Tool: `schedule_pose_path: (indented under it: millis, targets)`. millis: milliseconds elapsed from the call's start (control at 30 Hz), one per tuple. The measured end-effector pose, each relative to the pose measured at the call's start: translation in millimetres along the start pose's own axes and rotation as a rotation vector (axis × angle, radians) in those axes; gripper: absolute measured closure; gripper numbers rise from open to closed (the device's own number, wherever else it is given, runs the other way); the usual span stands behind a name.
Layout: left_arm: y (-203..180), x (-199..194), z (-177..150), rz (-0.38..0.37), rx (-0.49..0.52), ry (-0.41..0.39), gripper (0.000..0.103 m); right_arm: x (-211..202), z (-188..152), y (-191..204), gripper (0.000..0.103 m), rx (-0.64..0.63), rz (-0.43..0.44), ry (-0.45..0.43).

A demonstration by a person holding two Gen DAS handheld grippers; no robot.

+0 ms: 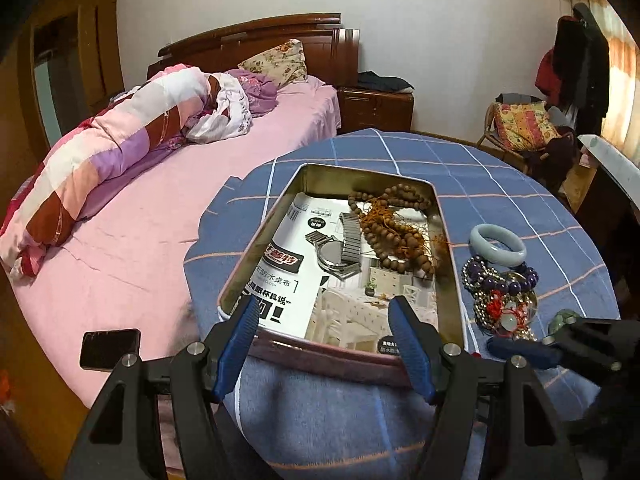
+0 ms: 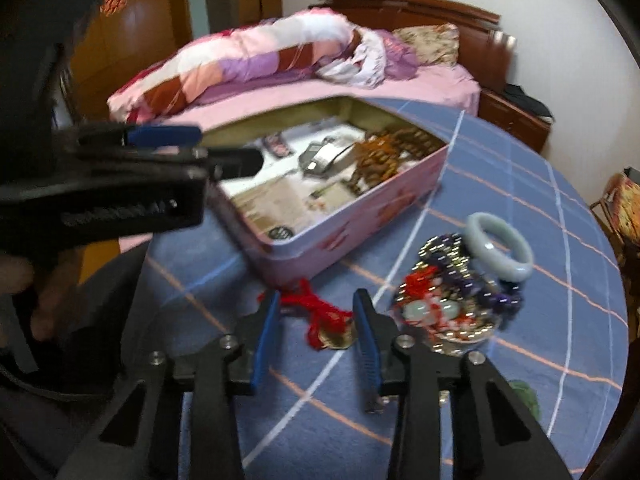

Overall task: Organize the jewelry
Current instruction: 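Lift both tools away from the tin, then grasp the red string loop on the table with the right tool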

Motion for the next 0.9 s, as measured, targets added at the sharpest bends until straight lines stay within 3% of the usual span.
schedule_pose_path:
  millis: [33,100,200,333,600,900]
  targets:
    - [0.0,0.0,-0.4,0.001,0.000,0.003,0.036,2.2,-2.0,0.2,0.068,-0.004,0.001,0.012]
    - [-0.8,0.0,-1.0,-0.003,-0.002,0.005,0.036,7.8,-4.5,-0.5,0.090,0.003,0.015,0.035]
    - [-3.2,-0.8,-1.4,-0.001,0.011,0.001,0.036,4.1,-5.4,-3.2,0.096,0.015,0.017,0.024]
    - [-5.2,-2.3,-0.7,-0.001,0.018,-0.005,0.036,-8.2,-2.3,-5.7,0.097,0.025,-0.002,-0.025]
    - [2.6,1.1,2.5,0.013,0.000,0.000,0.036,-10.8,-0.3,-11.9,0.099,0.053,-0.016,-0.041]
    - [-1.6,-6.1,12.6,-0.020,0.006,-0.017,0.036,-67.8,12.9,-39.8,0.100,0.139,-0.063,-0.201]
Point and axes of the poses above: each gripper's, at about its wrist camera, not at the fingertips, and x roughly the way its jaws point, y to its left, z to its top, the point moved 5 cm from there along x, roughly the way its jaws point, and after that the axes turned 5 degrees about z, right-handed, at the moved point
